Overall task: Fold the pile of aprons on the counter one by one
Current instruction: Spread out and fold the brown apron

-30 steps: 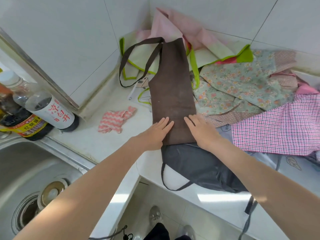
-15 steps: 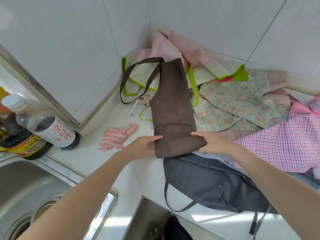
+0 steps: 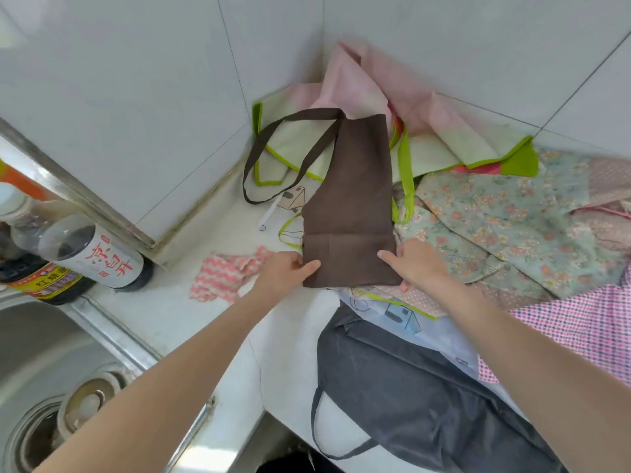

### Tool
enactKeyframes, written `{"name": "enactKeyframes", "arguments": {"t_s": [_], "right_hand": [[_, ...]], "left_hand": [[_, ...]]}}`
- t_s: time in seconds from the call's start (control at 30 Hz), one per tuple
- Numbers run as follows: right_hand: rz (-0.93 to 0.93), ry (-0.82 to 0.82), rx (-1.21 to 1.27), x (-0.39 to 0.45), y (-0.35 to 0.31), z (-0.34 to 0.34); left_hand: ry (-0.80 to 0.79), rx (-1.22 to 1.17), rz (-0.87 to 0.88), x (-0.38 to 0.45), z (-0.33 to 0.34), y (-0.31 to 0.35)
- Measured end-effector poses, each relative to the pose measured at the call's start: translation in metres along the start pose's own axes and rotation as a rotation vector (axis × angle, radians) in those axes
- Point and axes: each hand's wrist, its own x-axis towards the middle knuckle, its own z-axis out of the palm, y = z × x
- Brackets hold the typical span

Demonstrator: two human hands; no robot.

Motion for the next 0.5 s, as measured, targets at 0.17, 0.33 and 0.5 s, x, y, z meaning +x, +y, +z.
{"name": "enactKeyframes", "arguments": {"t_s": [0.17, 0.33, 0.5], "right_hand": [[0.006, 0.027, 0.017, 0.007, 0.003, 0.002], [-0.133, 0.26, -0.421, -0.009, -0.002, 0.012], [-0.43, 0.477, -0.561, -0.009, 0.003, 0.014]], "left_hand": [[0.372, 0.519, 0.078, -0.006, 0.02, 0.013], [0.588, 0.832, 0.412, 0.006, 0.023, 0.019], [0.393, 1.036, 0.658, 0.011, 0.023, 0.018]]}}
